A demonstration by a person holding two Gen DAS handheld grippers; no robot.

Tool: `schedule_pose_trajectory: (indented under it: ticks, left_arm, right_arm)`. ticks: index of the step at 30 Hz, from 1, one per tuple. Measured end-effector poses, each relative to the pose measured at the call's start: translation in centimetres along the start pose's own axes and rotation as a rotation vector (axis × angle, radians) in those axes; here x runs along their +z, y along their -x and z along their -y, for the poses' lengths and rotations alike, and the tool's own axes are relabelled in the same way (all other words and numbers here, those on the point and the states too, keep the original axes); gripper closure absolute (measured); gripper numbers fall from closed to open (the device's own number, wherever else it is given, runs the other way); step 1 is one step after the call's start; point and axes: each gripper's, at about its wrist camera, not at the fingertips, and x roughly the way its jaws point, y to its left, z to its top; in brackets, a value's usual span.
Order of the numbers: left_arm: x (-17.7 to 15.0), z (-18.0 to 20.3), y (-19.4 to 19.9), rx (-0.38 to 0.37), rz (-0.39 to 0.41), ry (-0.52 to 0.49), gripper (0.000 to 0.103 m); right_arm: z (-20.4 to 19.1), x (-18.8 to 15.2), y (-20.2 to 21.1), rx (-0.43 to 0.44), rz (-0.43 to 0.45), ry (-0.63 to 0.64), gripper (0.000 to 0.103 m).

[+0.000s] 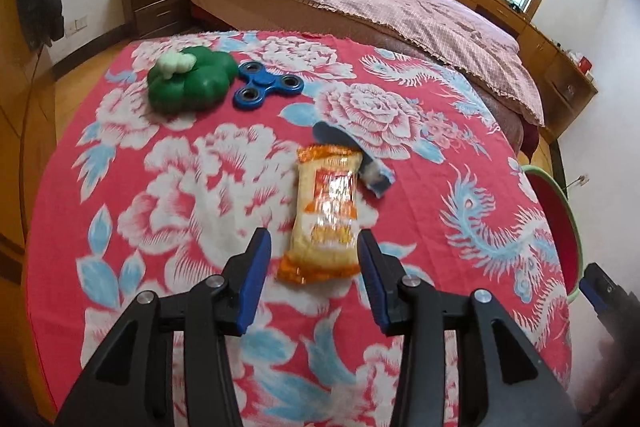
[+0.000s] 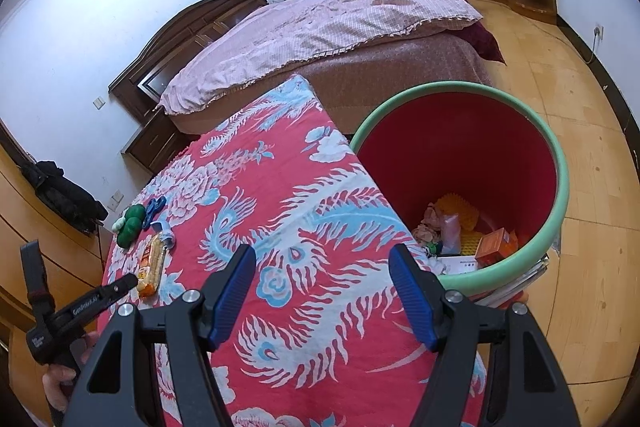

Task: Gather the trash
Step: 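Grasp the yellow snack bag with the left tool while the right tool grasps the blue plastic clip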

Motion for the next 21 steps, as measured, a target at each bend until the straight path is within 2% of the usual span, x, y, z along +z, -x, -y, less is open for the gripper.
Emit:
schedule_pose_trajectory:
  ticks: [11,18,21]
  left_arm:
    - [1.1,0.9,-3.2,0.004,-0.059,-0.056,0.058]
    - [1.3,-0.3,-3.1,-0.006,-0.049,-0.043,0.063]
    - [1.4,-1.2,-2.5,-0.007,-0.021,-0.021,0.064]
  right_arm:
    - [-2.4,0.3,-1.4,-0.019,-0.033,0.06,0.032]
    - [-4.8,0.9,-2.2,-0.02,-0.048,0.113,0.032]
    - [-6.1,1.0,-2.9,-0.012,-0.062,0.137,0.032]
